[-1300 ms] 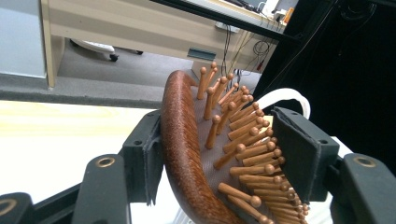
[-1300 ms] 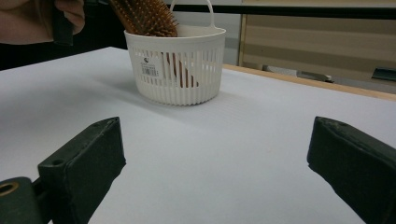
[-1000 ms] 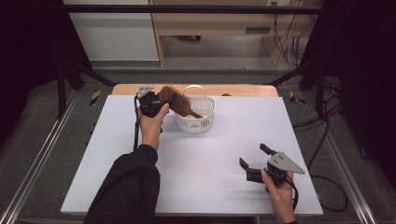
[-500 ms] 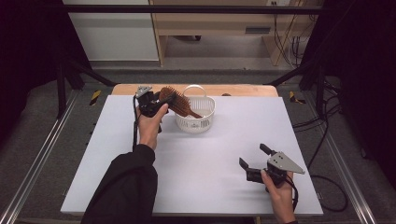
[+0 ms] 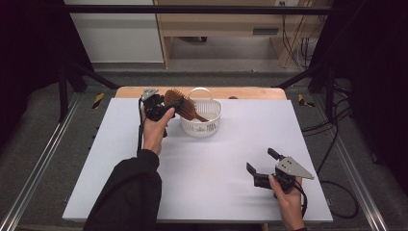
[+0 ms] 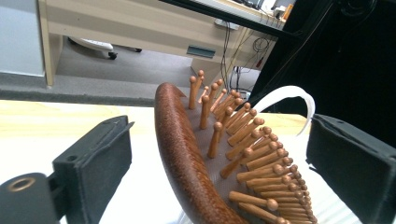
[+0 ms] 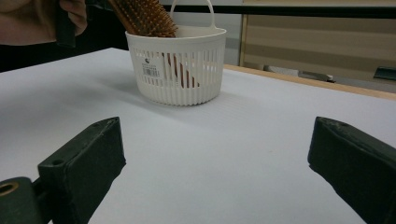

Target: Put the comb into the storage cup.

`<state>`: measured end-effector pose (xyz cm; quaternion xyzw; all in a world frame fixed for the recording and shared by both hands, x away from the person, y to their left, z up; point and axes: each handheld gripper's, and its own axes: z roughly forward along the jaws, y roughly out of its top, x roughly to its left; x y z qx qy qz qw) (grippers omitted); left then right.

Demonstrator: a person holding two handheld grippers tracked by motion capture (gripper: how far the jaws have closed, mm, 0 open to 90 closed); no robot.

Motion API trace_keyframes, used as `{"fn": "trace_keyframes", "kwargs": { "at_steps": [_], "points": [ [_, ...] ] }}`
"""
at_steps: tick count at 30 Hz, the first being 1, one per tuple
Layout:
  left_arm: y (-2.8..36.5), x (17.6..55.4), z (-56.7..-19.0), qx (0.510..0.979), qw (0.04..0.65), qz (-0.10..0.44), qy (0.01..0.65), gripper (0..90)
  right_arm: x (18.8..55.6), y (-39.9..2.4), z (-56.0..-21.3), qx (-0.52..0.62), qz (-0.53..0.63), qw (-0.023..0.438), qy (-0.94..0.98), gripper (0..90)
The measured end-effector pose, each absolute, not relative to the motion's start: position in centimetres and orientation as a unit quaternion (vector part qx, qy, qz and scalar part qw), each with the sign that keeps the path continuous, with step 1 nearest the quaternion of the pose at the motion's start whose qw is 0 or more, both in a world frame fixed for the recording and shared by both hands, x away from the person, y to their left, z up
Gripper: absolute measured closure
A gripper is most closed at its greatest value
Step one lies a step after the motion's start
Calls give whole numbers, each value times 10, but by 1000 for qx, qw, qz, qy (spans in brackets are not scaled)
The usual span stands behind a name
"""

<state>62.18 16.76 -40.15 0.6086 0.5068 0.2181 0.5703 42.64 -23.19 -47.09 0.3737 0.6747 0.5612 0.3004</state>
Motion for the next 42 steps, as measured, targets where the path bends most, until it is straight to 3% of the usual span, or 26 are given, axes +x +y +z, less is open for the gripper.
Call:
{"fn": "trace_keyframes", "kwargs": {
  "at_steps": [42],
  "points": [
    [198, 571, -382, 610, 567, 275, 480, 35, 425, -229, -471, 367, 556, 302, 682, 39]
  ]
}}
